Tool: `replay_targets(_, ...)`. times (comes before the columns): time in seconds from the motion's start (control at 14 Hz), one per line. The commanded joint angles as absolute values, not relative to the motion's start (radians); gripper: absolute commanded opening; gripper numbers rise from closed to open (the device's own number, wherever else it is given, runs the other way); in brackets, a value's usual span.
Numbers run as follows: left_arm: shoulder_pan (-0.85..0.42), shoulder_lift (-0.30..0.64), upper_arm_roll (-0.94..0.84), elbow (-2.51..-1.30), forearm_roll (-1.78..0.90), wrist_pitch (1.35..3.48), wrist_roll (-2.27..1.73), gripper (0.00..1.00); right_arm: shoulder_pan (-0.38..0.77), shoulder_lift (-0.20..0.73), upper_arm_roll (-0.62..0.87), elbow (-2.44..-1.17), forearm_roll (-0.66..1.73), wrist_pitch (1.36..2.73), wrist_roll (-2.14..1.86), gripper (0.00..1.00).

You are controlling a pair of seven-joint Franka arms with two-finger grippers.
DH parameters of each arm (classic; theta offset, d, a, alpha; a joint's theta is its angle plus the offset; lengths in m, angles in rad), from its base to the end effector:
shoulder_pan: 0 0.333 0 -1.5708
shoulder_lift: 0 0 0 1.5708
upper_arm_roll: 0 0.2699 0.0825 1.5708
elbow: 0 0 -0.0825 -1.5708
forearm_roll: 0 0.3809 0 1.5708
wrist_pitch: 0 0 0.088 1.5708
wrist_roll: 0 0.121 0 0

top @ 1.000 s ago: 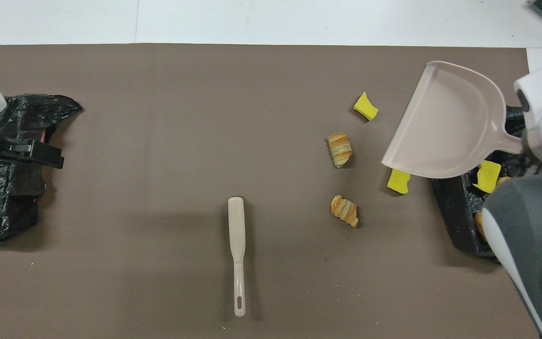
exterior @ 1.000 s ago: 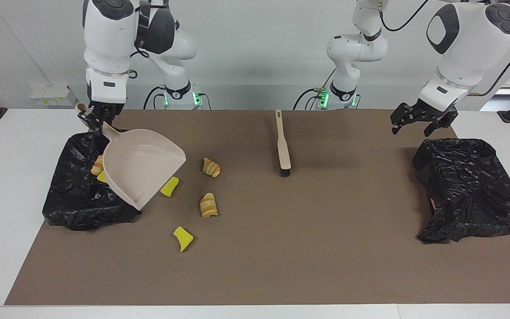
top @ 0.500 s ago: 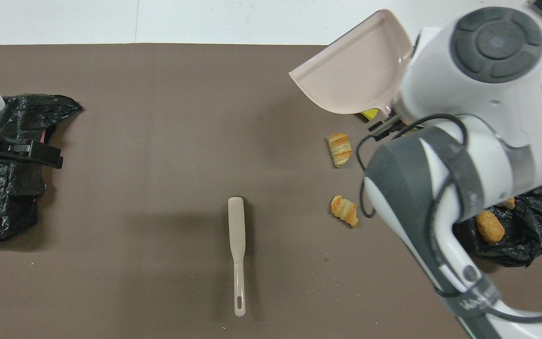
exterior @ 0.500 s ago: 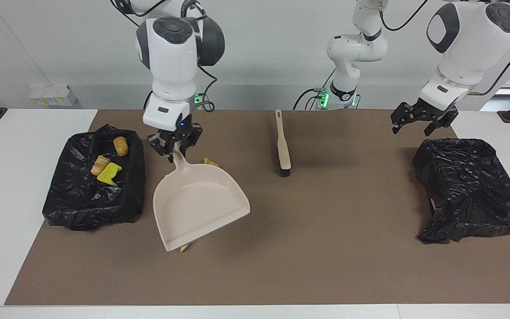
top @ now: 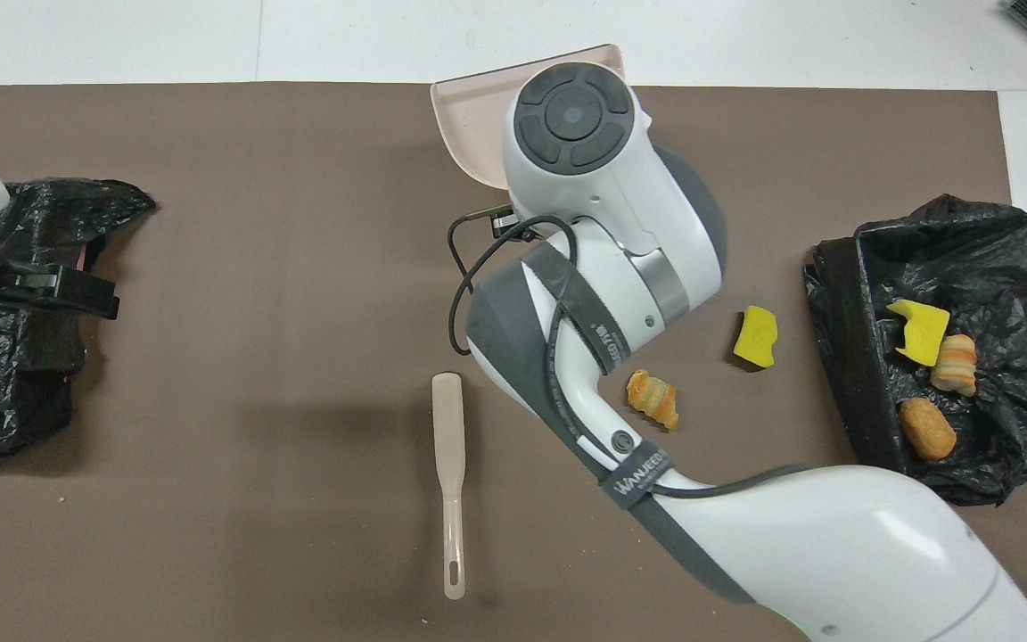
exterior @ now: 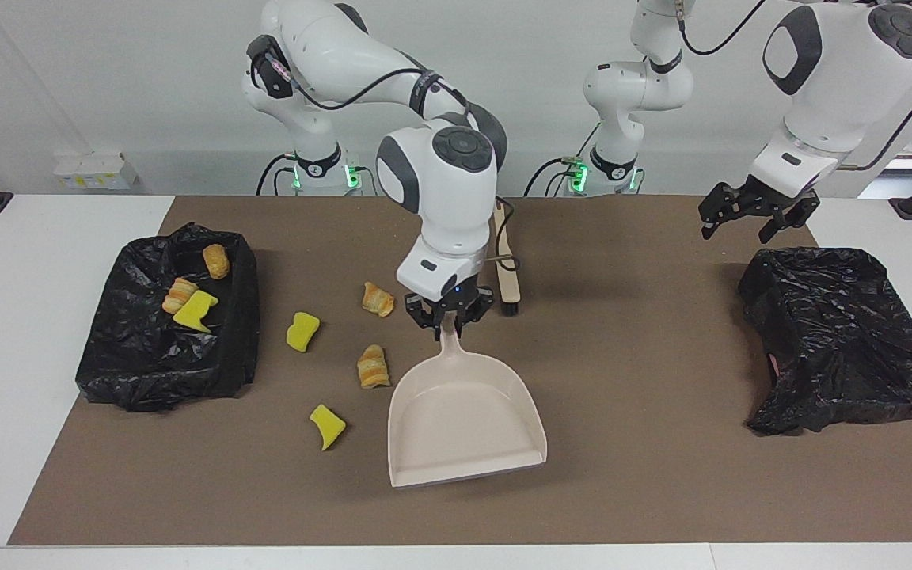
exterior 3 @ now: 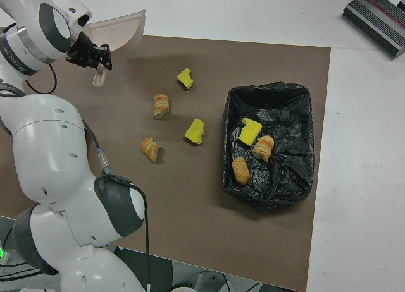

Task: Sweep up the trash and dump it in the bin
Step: 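Return the empty dustpan to the table center with the right gripper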

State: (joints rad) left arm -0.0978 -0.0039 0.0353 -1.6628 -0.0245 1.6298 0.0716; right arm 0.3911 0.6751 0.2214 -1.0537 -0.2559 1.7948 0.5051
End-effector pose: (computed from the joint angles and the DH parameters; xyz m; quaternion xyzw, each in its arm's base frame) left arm 0.5513 -0.0373 0.5284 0.9976 -0.0661 -0.0145 0.0123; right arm 0.6250 0.3544 0.4064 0.9963 0.0506 0.0636 0.0285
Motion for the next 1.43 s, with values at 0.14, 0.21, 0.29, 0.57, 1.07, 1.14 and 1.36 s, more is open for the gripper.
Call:
replay_targets(0.14, -0.092, -0.025, 0.031, -1.684, -0.006, 1.64, 0.069, 1.0, 0.449, 0.807, 0.219, -0.969, -0.227, 1.868, 0.655, 0.0)
replay_targets(0.21, -0.092, -0.025, 0.031, -1.684, -0.006, 1.64, 0.069, 1.0, 0.449, 0.824, 0.221, -0.969, -0.213, 1.885, 0.657, 0.0)
replay_targets(0.29, -0.092, -0.025, 0.031, -1.684, -0.006, 1.64, 0.069, 1.0, 0.451, 0.831, 0.23, -0.969, -0.192, 1.903, 0.657, 0.0)
replay_targets(0.57, -0.092, -0.025, 0.031, -1.684, -0.006, 1.64, 0.069, 1.0, 0.503, 0.885, 0.233, -0.969, -0.187, 1.936, 0.719, 0.0)
replay_targets(1.07, -0.092, -0.025, 0.031, -1.684, -0.006, 1.64, 0.069, 1.0, 0.497, 0.87, 0.238, -0.988, -0.183, 1.956, 0.73, 0.28)
replay_targets(1.14, -0.092, -0.025, 0.031, -1.684, -0.006, 1.64, 0.069, 1.0, 0.497, 0.865, 0.238, -0.994, -0.184, 1.956, 0.732, 0.33)
replay_targets(1.36, -0.092, -0.025, 0.031, -1.684, -0.006, 1.64, 0.069, 1.0, 0.497, 0.853, 0.238, -0.996, -0.183, 1.945, 0.73, 0.43)
